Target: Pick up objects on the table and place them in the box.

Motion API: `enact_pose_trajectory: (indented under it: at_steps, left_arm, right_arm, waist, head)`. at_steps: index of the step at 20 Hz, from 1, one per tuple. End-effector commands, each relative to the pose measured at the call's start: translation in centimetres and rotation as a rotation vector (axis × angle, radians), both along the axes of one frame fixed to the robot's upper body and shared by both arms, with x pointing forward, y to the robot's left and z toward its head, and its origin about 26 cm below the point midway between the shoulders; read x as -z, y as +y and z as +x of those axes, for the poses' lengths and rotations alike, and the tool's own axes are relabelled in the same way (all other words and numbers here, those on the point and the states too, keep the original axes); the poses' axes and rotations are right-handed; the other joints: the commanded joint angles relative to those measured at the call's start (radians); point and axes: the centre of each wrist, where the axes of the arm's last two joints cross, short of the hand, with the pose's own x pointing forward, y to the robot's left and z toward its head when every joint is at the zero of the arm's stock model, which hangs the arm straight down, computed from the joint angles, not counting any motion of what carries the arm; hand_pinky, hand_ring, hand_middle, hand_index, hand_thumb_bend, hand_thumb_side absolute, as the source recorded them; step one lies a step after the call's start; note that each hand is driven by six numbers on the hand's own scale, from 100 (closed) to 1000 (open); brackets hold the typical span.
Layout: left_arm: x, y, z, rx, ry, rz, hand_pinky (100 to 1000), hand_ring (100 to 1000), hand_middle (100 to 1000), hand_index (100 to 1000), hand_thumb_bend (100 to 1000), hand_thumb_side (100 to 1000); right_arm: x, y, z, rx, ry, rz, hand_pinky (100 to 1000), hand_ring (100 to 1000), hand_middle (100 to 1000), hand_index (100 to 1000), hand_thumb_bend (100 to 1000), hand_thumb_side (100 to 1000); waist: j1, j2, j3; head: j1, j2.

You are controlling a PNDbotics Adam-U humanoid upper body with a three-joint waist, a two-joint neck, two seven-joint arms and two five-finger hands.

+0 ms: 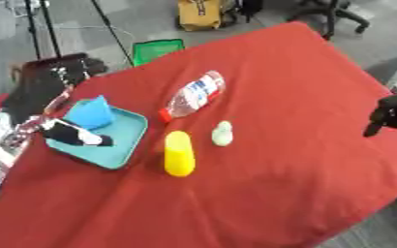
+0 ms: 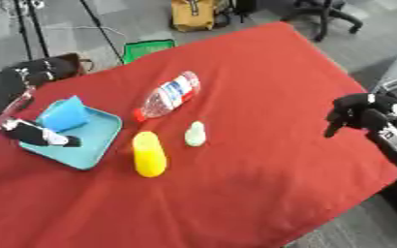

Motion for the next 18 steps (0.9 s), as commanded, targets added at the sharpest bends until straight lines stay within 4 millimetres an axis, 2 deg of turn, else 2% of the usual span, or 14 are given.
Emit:
enact_pose_trajectory:
  at_steps: [1, 2, 3, 4, 5, 6, 10, 13, 18]
  left_arm:
    - [-4.5, -0.6, -3.1, 0.093, -0.069, -0.165, 652, 746, 820, 924, 620, 613]
    - [-4.7, -0.7, -4.0, 0.108, -0.057, -0.228, 614, 723, 807, 924, 503, 723]
    - [-4.8, -0.9, -5.0, 0.133, -0.043, -0.293, 614, 723, 807, 924, 503, 723]
    - [-4.4, -0.7, -5.7, 0.162, -0.02, -0.359, 597, 712, 800, 919, 431, 829]
    - [-4.1, -0.4, -6.1, 0.196, 0.0, -0.409, 597, 712, 800, 919, 431, 829]
    - [-3.5, -0.1, -6.4, 0.226, 0.02, -0.447, 586, 703, 797, 918, 397, 899]
    - [-0.7, 0.8, -7.4, 0.309, 0.096, -0.522, 559, 680, 785, 921, 382, 948]
    - [1.5, 0.7, -7.9, 0.342, 0.174, -0.597, 537, 660, 771, 916, 410, 914]
    - [3.0, 0.7, -8.3, 0.34, 0.229, -0.675, 523, 646, 761, 910, 418, 916]
  right_arm:
    - [-0.8, -0.7, -0.1, -0.055, -0.12, -0.082, 577, 569, 627, 808, 100, 664]
    - [-0.8, -0.7, -0.1, -0.053, -0.12, -0.08, 577, 569, 627, 808, 100, 664]
    - [-0.7, -0.8, -0.1, -0.051, -0.12, -0.078, 577, 569, 627, 808, 100, 664]
    - [-0.7, -0.8, -0.1, -0.049, -0.121, -0.078, 577, 569, 627, 808, 100, 663]
    - [-0.7, -0.9, -0.1, -0.047, -0.121, -0.077, 577, 569, 627, 808, 100, 663]
    - [-0.7, -1.0, -0.2, -0.044, -0.122, -0.076, 577, 569, 627, 808, 100, 664]
    - [-0.7, -1.2, -0.2, -0.037, -0.125, -0.073, 576, 568, 627, 809, 100, 664]
    - [-0.9, -1.3, -0.2, -0.035, -0.129, -0.072, 576, 568, 627, 809, 100, 663]
    - [-1.0, -1.4, -0.2, -0.032, -0.132, -0.072, 576, 568, 626, 809, 100, 660]
  waist:
    - [-0.008, -0.013, 0.004]
    - [-0.011, -0.011, 0.014]
    - [-0.013, -0.01, 0.022]
    - [-0.016, -0.007, 0.029]
    - [-0.018, -0.006, 0.034]
    - [-0.019, -0.004, 0.039]
    - [-0.022, 0.002, 0.055]
    - [-0.024, 0.006, 0.07]
    - [-0.025, 0.004, 0.082]
  head:
    - [-0.008, -0.011]
    - [-0.013, -0.012]
    - [-0.017, -0.012]
    - [-0.022, -0.014]
    - [-0.025, -0.015]
    - [-0.028, -0.017]
    - [-0.036, -0.019]
    - [-0.038, -0.021]
    - [-0.033, -0.015]
